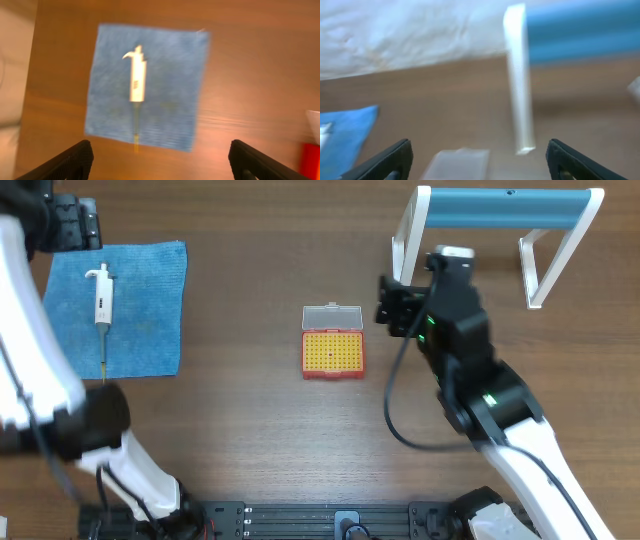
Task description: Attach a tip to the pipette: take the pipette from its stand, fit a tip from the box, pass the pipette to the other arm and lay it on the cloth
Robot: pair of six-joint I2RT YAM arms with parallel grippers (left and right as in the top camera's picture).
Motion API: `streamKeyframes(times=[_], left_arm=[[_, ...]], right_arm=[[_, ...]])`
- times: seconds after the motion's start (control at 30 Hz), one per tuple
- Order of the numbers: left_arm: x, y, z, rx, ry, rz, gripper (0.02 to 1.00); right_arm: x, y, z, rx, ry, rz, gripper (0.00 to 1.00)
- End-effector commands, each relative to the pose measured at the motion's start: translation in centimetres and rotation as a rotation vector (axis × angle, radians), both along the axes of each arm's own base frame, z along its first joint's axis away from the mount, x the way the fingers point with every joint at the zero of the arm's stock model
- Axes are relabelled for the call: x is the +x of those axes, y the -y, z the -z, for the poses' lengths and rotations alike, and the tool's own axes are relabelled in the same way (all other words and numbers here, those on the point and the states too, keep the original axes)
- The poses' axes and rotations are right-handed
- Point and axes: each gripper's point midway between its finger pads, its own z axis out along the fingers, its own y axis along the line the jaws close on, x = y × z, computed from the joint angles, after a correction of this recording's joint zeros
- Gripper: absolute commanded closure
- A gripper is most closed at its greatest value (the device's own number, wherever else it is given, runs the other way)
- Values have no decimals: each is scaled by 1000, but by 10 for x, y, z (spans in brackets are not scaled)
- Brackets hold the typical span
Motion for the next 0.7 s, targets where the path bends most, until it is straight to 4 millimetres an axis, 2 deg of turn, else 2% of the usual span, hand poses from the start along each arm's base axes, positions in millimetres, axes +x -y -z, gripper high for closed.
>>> streamKeyframes(times=[0.03, 0.07, 0.17, 0.27, 0.37, 0.43, 0.53, 0.6, 0.7], left_arm=[[-68, 61, -40, -109, 100, 50, 139], [-91, 74, -38, -141, 97, 40, 139], [-138, 101, -22, -222, 71, 4, 139], [-163, 121, -1, -276, 130, -18, 139], [-176, 128, 24, -338, 194, -82, 139], [-182, 129, 44, -390, 237, -149, 139], [-182, 129, 63, -418, 292, -175, 139], [-178, 129, 74, -431, 330, -180, 139], [-172, 121, 96, -392, 334, -210, 139]], right_arm=[[-31, 38, -56, -322, 201, 17, 134], [-40, 42, -63, -313, 220, 20, 134], [-69, 55, -71, -306, 234, 22, 134], [-101, 66, -62, -310, 213, 4, 134], [-129, 78, -58, -273, 220, 16, 134], [-146, 86, -66, -245, 277, 29, 134], [-167, 97, -70, -229, 327, 48, 134], [-178, 102, -63, -230, 323, 48, 134], [-190, 107, -40, -256, 265, 36, 132]])
